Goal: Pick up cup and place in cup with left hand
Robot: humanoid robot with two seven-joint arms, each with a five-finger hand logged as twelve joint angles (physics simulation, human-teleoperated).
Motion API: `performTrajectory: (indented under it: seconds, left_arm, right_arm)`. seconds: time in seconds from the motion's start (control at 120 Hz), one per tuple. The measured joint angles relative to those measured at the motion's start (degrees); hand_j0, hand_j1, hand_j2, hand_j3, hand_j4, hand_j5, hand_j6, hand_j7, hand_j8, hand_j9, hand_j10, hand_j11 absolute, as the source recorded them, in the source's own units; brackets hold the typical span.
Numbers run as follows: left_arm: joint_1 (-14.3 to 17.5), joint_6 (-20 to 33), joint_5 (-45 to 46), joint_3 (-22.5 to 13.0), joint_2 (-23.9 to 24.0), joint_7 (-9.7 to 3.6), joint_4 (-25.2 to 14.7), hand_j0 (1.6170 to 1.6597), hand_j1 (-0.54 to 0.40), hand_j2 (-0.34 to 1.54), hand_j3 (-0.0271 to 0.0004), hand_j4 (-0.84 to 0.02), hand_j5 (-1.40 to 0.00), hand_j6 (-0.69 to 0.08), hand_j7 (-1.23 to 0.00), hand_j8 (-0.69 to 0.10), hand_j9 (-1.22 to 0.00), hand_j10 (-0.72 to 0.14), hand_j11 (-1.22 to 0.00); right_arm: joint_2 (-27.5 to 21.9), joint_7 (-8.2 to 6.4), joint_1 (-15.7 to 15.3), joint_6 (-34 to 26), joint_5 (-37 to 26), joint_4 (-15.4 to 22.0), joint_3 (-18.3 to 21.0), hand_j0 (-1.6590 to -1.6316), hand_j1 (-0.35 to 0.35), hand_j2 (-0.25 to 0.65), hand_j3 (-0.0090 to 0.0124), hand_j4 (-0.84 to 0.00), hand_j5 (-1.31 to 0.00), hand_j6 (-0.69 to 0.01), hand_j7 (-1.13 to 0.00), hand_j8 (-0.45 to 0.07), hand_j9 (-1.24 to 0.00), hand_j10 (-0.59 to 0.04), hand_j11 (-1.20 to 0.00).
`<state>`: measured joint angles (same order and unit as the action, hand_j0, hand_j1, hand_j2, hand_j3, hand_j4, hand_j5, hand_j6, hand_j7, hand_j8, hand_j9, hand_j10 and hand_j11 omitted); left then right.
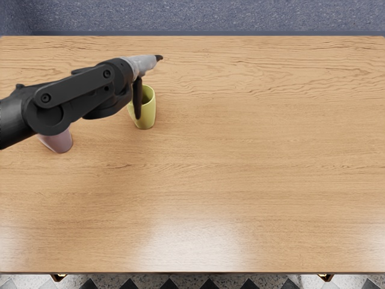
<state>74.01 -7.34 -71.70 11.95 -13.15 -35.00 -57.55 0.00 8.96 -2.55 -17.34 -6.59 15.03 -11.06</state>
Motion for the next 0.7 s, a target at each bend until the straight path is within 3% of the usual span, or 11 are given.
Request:
performTrajectory:
  seconds: [0.308, 0.7]
  left_arm:
    - [-0.07, 0.04, 0.00, -2.11, 2.07, 0.00, 5.85, 1.6581, 0.349, 0.00, 0.0000, -0.003, 0.00, -0.004, 0.00, -0.003, 0.00, -0.002, 0.00]
    - [-0.12, 0.04, 0.08, -3.98, 4.14, 0.00, 6.82, 1.6581, 0.339, 0.00, 0.0000, -0.011, -0.01, -0.012, -0.01, -0.012, -0.01, -0.011, -0.01]
  right_arm:
    - [0.00, 0.00, 0.00, -0.02, 0.00, 0.00, -0.01, -1.6581, -0.316, -0.006, 0.0000, -0.028, -0.04, -0.028, -0.04, -0.028, -0.04, -0.028, -0.04]
    - [0.00, 0.00, 0.00, -0.03, -0.01, 0.00, 0.00, -1.6581, -0.316, -0.006, 0.0000, -0.028, -0.04, -0.028, -0.04, -0.028, -0.04, -0.028, -0.04]
